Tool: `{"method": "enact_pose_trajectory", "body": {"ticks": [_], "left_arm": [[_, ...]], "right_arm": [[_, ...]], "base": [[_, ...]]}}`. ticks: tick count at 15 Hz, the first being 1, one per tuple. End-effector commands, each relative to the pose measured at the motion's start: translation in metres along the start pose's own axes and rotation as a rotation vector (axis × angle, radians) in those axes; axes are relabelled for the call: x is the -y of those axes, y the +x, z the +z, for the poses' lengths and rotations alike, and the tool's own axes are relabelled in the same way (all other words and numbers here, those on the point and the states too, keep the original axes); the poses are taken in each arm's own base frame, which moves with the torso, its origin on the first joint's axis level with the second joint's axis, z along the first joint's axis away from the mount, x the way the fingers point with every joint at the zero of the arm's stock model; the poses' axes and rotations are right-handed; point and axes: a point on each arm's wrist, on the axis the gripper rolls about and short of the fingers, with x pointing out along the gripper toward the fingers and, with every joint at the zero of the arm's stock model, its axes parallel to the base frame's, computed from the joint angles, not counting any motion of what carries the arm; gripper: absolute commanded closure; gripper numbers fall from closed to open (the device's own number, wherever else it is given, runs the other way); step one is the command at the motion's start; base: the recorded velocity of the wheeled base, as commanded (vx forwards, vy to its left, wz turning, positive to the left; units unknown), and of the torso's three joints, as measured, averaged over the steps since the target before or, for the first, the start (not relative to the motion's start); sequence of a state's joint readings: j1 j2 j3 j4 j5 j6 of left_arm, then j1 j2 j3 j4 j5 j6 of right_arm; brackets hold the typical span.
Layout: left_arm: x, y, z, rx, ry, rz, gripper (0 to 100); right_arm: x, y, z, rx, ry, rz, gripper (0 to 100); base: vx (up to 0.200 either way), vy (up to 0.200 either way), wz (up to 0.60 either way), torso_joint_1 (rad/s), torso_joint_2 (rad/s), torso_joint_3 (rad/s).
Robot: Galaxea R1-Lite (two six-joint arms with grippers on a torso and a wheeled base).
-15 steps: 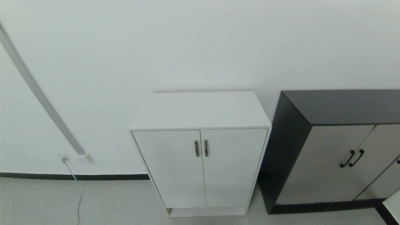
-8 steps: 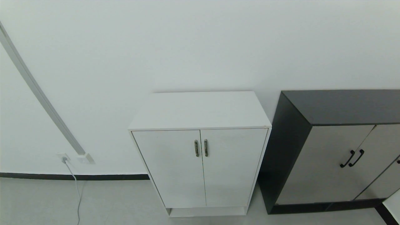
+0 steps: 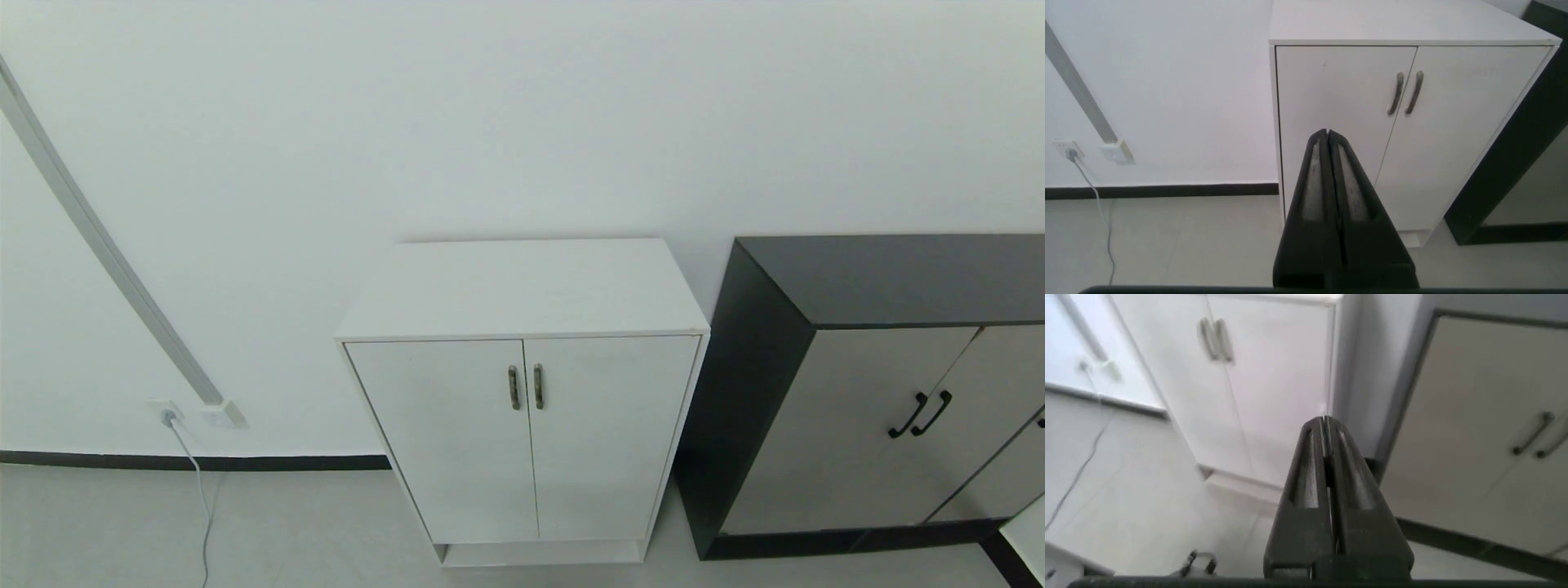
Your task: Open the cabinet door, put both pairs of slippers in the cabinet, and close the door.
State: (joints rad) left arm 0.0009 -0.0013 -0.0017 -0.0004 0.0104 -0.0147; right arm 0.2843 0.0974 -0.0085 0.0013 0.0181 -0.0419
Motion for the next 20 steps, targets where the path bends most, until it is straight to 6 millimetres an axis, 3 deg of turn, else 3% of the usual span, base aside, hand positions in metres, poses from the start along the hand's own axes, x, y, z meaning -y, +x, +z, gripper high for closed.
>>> {"method": "enact_pose_trajectory", "body": {"ticks": [1, 8, 12, 20], "left_arm": [[0.0, 0.0001, -0.0001, -0.002, -0.001, 0.001, 100], [0.0, 0.0001, 0.0001, 0.0, 0.001, -0.001, 100], [0.0001, 0.0001, -0.0001, -0.002, 0.001, -0.002, 100], [0.0001, 0.0001, 0.0001, 0.0, 0.005, -0.004, 100]], "right_arm": [[-0.0013, 0.0013, -0.0019, -0.021, 0.01, -0.102, 100], [-0.0038, 0.001, -0.002, -0.017, 0.026, -0.264, 100], [-0.0064, -0.0057, -0.0043, 0.077, 0.015, -0.295, 100], [-0.0058, -0.0058, -0.0043, 0.095, 0.119, -0.317, 100]], "base": [[0.0, 0.0, 0.0, 0.0, 0.0, 0.0], [0.0, 0.0, 0.0, 0.0, 0.0, 0.0], [0.0, 0.0, 0.0, 0.0, 0.0, 0.0], [0.0, 0.0, 0.0, 0.0, 0.0, 0.0]]}}
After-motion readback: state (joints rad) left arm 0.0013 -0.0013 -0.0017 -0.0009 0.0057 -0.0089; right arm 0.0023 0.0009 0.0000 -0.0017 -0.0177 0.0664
